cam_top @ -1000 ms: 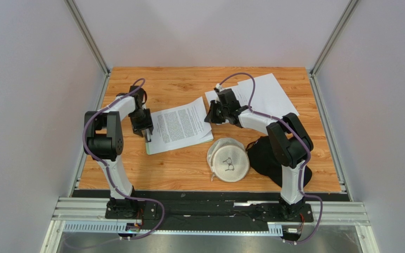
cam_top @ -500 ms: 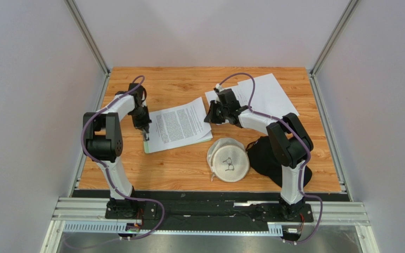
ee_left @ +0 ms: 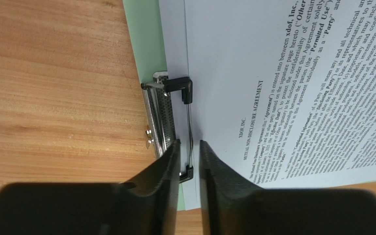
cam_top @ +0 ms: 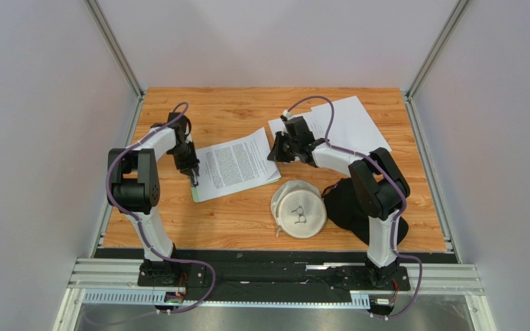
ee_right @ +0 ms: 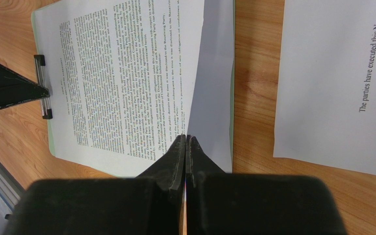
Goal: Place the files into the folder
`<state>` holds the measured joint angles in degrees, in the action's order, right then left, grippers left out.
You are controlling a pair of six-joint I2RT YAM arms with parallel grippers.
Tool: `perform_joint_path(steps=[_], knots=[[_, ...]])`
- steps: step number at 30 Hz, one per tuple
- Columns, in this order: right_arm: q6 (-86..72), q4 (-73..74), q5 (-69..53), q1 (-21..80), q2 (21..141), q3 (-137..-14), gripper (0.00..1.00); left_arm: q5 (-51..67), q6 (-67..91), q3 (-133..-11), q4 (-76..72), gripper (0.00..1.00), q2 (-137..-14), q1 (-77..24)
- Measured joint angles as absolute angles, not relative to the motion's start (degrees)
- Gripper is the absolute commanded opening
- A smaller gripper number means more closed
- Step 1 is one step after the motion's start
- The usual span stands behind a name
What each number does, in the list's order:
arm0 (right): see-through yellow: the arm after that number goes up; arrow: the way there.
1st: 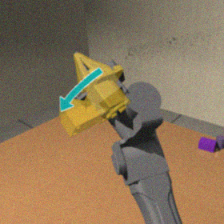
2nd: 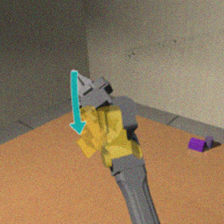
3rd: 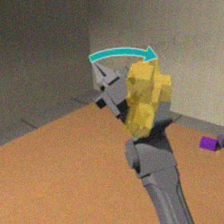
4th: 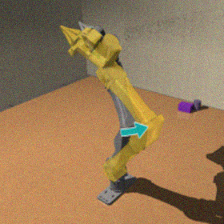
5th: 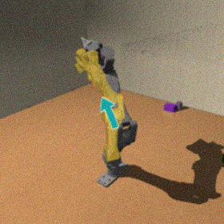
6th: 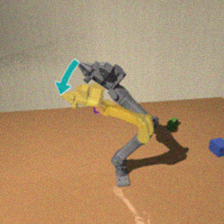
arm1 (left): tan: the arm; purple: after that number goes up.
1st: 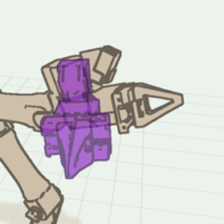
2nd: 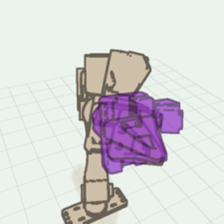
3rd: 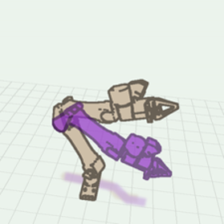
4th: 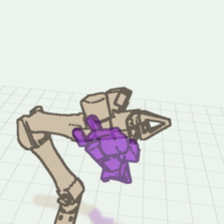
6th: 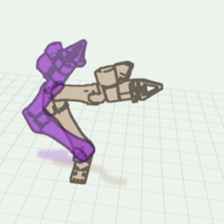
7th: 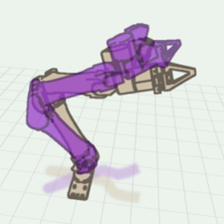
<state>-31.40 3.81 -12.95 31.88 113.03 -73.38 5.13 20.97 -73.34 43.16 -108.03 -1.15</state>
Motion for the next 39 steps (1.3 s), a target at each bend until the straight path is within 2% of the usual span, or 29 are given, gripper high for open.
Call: perform_joint_path(steps=[1,2,3,14,23,28,32,34,35,39], knots=[[-31.22,3.86,-12.91,31.88,113.03,-73.38,0.00,4.93,20.95,-73.12,43.18,0.48,-107.77,-1.15],[-31.18,3.95,-12.91,31.88,113.03,-73.38,0.00,4.71,21.17,-72.93,43.27,0.65,-107.46,-1.15],[-31.16,4.01,-12.91,31.88,113.03,-73.38,0.00,4.40,21.26,-72.77,43.40,0.68,-107.00,-1.15],[-31.16,4.01,-13.02,31.88,113.03,-73.38,0.00,1.21,21.74,-73.25,45.34,0.68,-104.33,-1.26],[-31.59,3.60,-13.85,31.90,113.03,-73.38,0.00,-2.83,20.80,-73.23,46.59,0.76,-104.20,-0.99],[-31.70,3.53,-14.31,31.97,113.03,-73.38,0.00,-3.11,19.00,-73.23,46.96,0.74,-105.06,1.28],[-31.70,3.53,-14.59,31.97,113.03,-73.38,0.00,-2.87,17.47,-73.23,46.92,0.62,-107.33,2.61],[-31.70,3.46,-14.66,31.97,113.03,-73.38,0.00,-2.20,16.99,-73.25,46.92,0.61,-108.57,3.01],[-31.70,3.40,-14.68,31.97,113.03,-73.38,0.00,-1.28,16.73,-73.63,47.22,0.56,-109.16,3.14],[-31.70,3.14,-14.68,31.97,113.03,-73.38,0.00,0.36,16.23,-74.22,47.31,0.49,-109.67,3.16]])
